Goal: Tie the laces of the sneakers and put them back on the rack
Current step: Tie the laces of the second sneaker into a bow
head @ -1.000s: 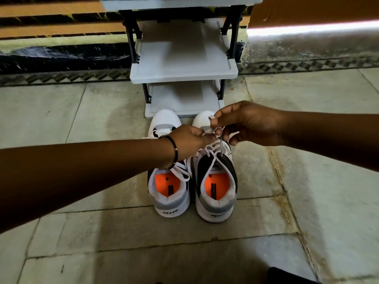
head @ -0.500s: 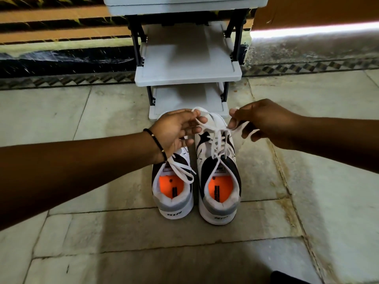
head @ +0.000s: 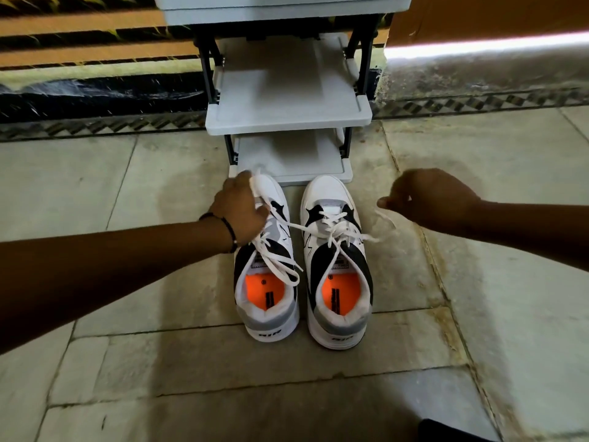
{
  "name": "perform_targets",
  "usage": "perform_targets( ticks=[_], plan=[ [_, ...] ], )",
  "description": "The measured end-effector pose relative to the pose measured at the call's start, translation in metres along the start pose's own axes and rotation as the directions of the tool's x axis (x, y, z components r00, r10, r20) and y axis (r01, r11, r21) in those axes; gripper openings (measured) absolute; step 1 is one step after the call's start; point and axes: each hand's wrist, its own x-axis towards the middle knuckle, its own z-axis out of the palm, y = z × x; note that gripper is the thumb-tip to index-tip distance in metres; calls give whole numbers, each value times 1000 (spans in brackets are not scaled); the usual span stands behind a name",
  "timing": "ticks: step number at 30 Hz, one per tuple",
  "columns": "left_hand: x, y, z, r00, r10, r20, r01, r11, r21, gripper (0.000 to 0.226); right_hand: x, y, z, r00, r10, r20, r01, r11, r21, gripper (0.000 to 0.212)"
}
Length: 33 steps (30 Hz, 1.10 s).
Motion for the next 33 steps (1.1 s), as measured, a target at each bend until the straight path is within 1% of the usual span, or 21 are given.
perform_targets(
  ticks=[1,2,3,4,5,6,7,8,10,12,16,18,20,22,23,25,27,29,30,33],
  plan=[
    [-4,3,2,985,170,-18,-165,973,162,64,-1,-4,-1,986,-144,-86,142,990,-28,37],
    [-9,8,4,940,340,10,-331,910,251,64,-3,-11,-4,957,-266,-115,266,964,-16,35],
    [-13,15,6,883,462,79,-465,841,275,60,-5,-18,-6,935,-344,-87,346,938,12,33],
    [-15,21,10,834,529,155,-551,796,251,54,-6,-25,-6,928,-374,-11,374,926,51,32],
    [-17,27,16,806,555,206,-590,781,205,49,-7,-31,-2,927,-364,89,358,931,69,31],
    [-18,33,23,801,553,229,-589,796,141,45,-8,-36,3,924,-335,186,327,942,70,30],
    [-19,37,28,804,546,236,-576,814,79,40,-8,-40,9,920,-304,246,296,953,68,29],
    [-20,40,32,807,541,235,-562,826,28,35,-9,-43,14,923,-279,265,268,960,77,27],
    [-21,43,37,811,539,226,-549,836,-24,24,-10,-45,18,936,-260,239,240,965,109,21],
    [-22,41,39,811,542,219,-551,834,-24,16,-10,-44,19,946,-250,205,225,965,135,18],
    [-23,42,32,806,562,187,-575,818,23,14,-11,-41,17,960,-248,130,213,947,239,9],
    [-23,43,26,797,580,170,-594,804,43,16,-13,-40,14,957,-266,119,230,941,249,6],
    [-23,45,21,794,585,166,-600,798,60,16,-16,-37,12,936,-337,103,313,929,197,12],
    [-22,46,17,804,569,175,-588,804,87,17,-18,-30,13,914,-391,105,381,919,104,15],
    [-21,44,16,820,539,191,-560,825,76,18,-19,-26,15,910,-397,118,393,918,53,16],
    [-20,39,14,847,458,269,-484,874,35,19,-21,-17,20,909,-387,153,395,918,-25,18],
    [-20,33,13,849,422,318,-472,876,101,20,-25,-13,23,904,-376,203,393,918,-52,20],
    [-20,31,13,834,421,357,-507,840,193,21,-26,-13,27,900,-370,232,393,917,-62,23],
    [-21,32,13,823,423,379,-530,812,244,24,-26,-13,28,899,-368,236,393,917,-66,22],
    [-21,37,8,786,446,429,-609,680,409,47,-25,-12,29,908,-356,222,375,926,-49,22]
  ],
)
